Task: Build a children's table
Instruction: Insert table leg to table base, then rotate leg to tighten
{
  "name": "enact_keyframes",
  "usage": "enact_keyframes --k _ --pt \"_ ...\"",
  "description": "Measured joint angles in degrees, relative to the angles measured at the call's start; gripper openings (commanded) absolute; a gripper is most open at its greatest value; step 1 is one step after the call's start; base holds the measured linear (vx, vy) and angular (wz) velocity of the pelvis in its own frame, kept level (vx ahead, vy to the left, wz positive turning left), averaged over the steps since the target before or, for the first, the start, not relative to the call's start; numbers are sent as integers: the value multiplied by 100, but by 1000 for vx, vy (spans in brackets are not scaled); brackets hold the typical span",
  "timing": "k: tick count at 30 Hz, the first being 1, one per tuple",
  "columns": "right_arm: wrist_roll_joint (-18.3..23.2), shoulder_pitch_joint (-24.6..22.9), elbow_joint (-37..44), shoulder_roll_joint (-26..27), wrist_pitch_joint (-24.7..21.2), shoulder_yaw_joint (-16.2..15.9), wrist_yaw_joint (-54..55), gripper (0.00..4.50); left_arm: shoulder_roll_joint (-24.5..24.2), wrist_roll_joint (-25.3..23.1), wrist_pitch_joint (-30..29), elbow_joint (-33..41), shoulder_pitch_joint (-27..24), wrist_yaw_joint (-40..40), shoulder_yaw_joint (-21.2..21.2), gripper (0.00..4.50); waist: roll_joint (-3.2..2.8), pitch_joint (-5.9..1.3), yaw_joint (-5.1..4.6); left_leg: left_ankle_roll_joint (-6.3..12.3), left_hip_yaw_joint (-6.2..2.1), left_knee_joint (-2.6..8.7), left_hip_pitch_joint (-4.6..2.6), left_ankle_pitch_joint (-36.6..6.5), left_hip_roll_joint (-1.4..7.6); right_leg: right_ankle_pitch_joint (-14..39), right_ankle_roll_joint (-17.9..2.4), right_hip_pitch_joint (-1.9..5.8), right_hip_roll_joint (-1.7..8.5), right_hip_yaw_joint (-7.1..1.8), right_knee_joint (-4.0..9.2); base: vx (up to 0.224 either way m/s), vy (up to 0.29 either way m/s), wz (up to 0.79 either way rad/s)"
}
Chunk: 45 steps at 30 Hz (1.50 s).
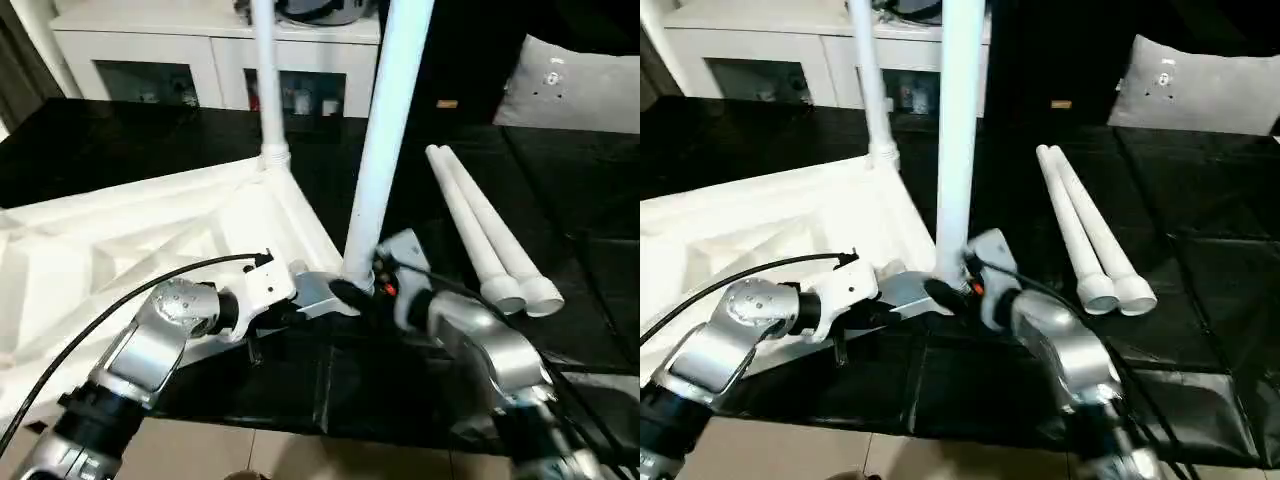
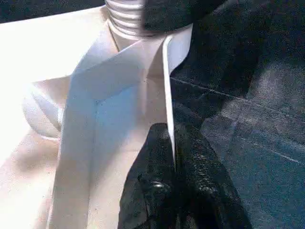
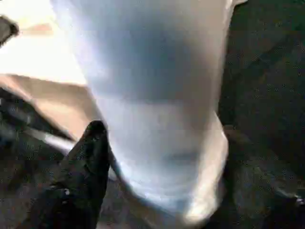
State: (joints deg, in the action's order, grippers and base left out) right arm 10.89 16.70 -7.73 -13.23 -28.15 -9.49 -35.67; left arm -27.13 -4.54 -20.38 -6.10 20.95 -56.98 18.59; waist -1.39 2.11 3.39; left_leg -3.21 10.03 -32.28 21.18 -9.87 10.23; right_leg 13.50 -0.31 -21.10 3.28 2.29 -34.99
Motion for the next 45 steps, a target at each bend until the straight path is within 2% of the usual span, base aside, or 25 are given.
enact_keyframes --k 7,11,20,23,24,27,29,30,35,45 --pt "83 -356 296 -572 249 65 -570 442 -57 45 504 -497 203 -141 40 0 -7 7 10 0 0 -8 -5 1 1 -3 2 4 1 0 -9 0 0 0" --pt "239 -364 314 -829 473 238 -925 448 -132 43 966 -872 365 -349 85 0 -6 7 11 1 0 -11 -4 1 2 -3 2 4 1 0 -10 0 0 0" --pt "289 143 56 -1346 1233 219 -1935 448 -329 33 1812 -1451 693 -988 290 0 8 8 59 14 0 -30 11 -5 2 -3 1 4 6 8 -9 0 0 0" --pt "287 171 -45 -1399 1326 84 -2243 448 -368 34 1998 -1571 793 -1186 372 0 15 7 99 19 0 -37 14 -8 3 -2 1 4 6 9 -11 0 0 0" --pt "244 213 -162 -1403 1443 -150 -2494 448 -370 33 2107 -1663 876 -1349 437 0 15 7 137 21 0 -42 15 -9 4 -2 1 3 7 9 -14 0 0 0" --pt "168 290 -322 -1361 1603 -438 -2704 448 -346 40 2212 -1675 911 -1522 501 0 17 9 198 23 0 -52 20 -10 4 -2 1 3 12 13 -21 0 0 0" --pt "121 373 -410 -1327 1668 -487 -2760 448 -321 38 2259 -1693 944 -1565 552 0 20 11 214 27 0 -64 22 -13 4 -3 1 4 14 13 -27 0 0 0" --pt "71 393 -440 -1320 1728 -495 -2799 421 -298 37 2295 -1720 965 -1597 571 0 21 10 226 33 0 -73 23 -17 4 -3 1 6 15 12 -30 0 0 0" --pt "-71 557 -802 -1217 1832 -624 -2835 388 -248 19 2377 -1862 1059 -1645 624 0 28 11 236 37 0 -93 26 -19 4 -3 0 8 18 11 -43 0 0 0" --pt "62 590 -928 -1162 1790 -602 -2973 289 -182 -2 2484 -1955 1107 -1702 639 0 29 10 301 38 0 -94 26 -20 5 -3 0 8 19 13 -45 0 0 0"
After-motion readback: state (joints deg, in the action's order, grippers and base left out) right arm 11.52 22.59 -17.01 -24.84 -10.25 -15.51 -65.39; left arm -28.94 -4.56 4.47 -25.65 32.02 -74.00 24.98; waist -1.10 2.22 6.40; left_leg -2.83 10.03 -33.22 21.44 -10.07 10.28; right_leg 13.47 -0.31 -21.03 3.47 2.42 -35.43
